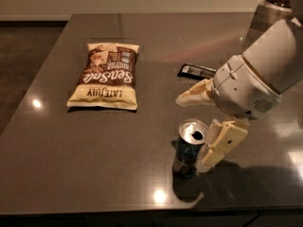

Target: Move redbull can near rxbar chocolate

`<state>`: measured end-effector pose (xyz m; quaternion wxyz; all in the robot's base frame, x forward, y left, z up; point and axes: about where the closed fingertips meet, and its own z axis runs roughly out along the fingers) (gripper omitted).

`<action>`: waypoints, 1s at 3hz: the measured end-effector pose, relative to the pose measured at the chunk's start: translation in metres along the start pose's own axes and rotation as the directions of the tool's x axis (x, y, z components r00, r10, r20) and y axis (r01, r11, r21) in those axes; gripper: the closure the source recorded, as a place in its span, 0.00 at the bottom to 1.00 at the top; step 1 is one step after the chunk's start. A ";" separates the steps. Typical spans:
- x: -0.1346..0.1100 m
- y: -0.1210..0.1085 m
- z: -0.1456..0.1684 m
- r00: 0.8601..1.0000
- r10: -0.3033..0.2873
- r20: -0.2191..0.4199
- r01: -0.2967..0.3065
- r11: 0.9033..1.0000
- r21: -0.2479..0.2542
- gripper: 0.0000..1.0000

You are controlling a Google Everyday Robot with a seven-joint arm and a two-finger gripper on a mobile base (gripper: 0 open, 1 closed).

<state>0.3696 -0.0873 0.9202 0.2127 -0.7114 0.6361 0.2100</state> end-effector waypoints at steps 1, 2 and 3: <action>0.001 0.000 -0.004 1.000 0.007 0.024 -0.006 1.000 -0.010 0.41; 0.000 -0.002 -0.009 0.998 0.025 0.053 -0.024 0.999 -0.023 0.65; 0.000 -0.018 -0.020 0.997 0.050 0.060 -0.050 0.999 -0.010 0.88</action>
Offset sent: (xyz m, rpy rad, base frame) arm 0.0046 -0.0105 0.0109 0.0832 0.0792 -0.0112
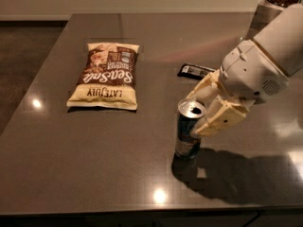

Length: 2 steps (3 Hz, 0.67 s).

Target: Move redbull can near rxbar chocolate

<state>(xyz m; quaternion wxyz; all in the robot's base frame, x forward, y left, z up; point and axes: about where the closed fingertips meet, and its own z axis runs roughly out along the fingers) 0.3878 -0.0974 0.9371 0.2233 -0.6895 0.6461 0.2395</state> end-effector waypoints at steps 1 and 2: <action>0.005 -0.041 -0.021 0.997 0.079 -0.018 -0.077 0.994 0.077 1.00; 0.012 -0.079 -0.039 0.987 0.159 -0.025 -0.152 0.974 0.170 1.00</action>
Offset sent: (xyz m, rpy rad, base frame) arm 0.1027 -0.0431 0.0301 -0.0422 -0.0365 -0.3049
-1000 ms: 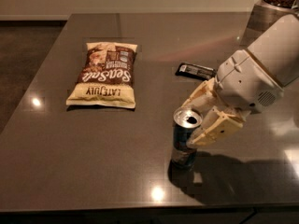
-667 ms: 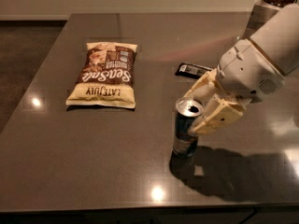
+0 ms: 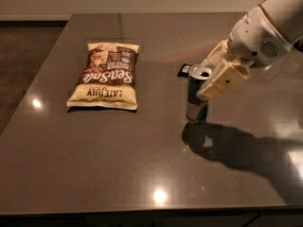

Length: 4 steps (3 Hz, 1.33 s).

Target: Move redbull can near rxbar chocolate

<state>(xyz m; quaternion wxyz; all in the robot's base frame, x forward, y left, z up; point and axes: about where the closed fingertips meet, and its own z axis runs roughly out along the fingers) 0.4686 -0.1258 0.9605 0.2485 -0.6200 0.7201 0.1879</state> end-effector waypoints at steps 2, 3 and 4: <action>0.017 -0.064 -0.006 0.994 0.110 -0.022 -0.106 0.985 0.137 1.00; 0.027 -0.091 -0.007 0.985 0.173 0.014 -0.173 0.966 0.190 1.00; 0.030 -0.106 -0.005 0.977 0.208 0.040 -0.212 0.952 0.220 1.00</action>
Offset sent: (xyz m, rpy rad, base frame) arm 0.0878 -0.0455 -0.0069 -0.0556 -0.0590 -0.2384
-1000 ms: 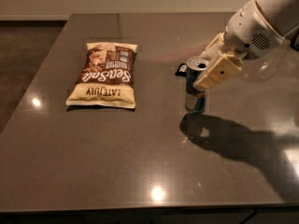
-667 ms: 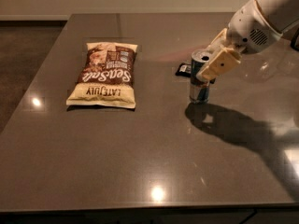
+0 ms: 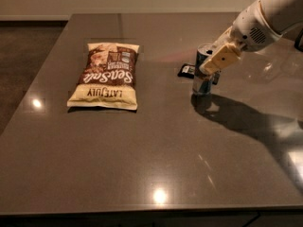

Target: Move redbull can near rxbar chocolate

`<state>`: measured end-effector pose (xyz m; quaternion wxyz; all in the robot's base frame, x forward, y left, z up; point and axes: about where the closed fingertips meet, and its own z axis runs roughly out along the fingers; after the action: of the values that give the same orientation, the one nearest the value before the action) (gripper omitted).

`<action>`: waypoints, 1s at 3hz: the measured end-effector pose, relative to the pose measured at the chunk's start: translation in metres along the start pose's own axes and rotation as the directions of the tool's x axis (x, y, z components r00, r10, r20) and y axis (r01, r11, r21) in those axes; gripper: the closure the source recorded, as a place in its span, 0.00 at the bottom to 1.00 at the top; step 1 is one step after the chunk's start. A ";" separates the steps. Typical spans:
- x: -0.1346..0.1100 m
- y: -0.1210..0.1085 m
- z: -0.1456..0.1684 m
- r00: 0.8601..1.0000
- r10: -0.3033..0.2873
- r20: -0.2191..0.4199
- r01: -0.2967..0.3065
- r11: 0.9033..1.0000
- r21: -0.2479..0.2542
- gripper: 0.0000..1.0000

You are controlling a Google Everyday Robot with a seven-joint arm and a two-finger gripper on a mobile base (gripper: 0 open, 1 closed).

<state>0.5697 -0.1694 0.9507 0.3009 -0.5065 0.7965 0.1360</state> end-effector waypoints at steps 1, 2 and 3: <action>0.002 -0.012 0.006 0.999 0.036 0.008 -0.037 0.999 0.029 1.00; 0.006 -0.019 0.011 0.997 0.071 0.030 -0.072 0.996 0.052 0.82; 0.010 -0.023 0.014 0.995 0.087 0.039 -0.090 0.992 0.083 0.59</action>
Offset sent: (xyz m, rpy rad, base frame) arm 0.0267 -0.0139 -0.0153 0.0616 -0.0274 -0.1405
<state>0.5918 -0.1798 0.9357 0.3301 -0.4551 0.8176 0.1241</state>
